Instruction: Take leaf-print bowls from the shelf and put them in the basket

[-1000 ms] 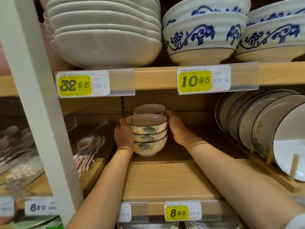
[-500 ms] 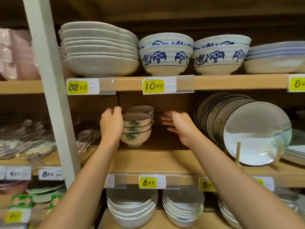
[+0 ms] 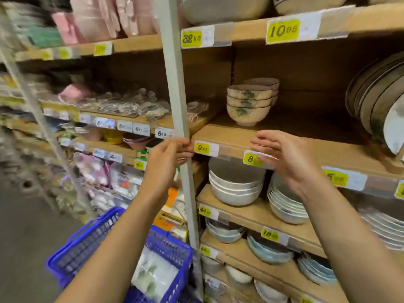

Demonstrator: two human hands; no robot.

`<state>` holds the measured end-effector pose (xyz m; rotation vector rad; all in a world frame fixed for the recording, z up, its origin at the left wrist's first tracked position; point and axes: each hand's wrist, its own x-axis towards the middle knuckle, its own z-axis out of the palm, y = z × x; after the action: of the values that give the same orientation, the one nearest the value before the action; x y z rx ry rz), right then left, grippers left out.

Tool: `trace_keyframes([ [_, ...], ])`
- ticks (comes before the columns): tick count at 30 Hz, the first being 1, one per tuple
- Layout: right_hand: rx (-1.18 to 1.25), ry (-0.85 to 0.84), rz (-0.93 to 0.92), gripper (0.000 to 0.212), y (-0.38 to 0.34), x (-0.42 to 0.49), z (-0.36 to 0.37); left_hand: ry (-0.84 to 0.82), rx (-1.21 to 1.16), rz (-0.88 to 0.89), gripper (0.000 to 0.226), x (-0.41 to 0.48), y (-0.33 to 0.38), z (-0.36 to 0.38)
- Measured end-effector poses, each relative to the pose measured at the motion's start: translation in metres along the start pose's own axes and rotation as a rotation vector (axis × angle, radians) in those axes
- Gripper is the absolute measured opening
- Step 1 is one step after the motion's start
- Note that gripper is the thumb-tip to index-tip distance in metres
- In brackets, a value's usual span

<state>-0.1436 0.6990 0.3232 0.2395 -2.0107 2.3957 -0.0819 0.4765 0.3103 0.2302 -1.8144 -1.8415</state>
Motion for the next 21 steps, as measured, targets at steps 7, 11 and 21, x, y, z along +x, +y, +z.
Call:
trace_keyframes([
  [7, 0.042, -0.158, 0.152, 0.022, 0.077, -0.044, 0.066, 0.083, 0.055, -0.105, 0.030, -0.037, -0.044, -0.112],
  [11, 0.003, -0.205, 0.245, 0.023, 0.125, -0.056, 0.118, 0.159, 0.105, -0.173, 0.029, -0.041, -0.072, -0.177],
  [21, -0.190, -0.183, 0.535, 0.017, 0.255, -0.103, 0.256, 0.062, 0.334, -0.450, 0.022, -0.034, -0.166, -0.341],
])
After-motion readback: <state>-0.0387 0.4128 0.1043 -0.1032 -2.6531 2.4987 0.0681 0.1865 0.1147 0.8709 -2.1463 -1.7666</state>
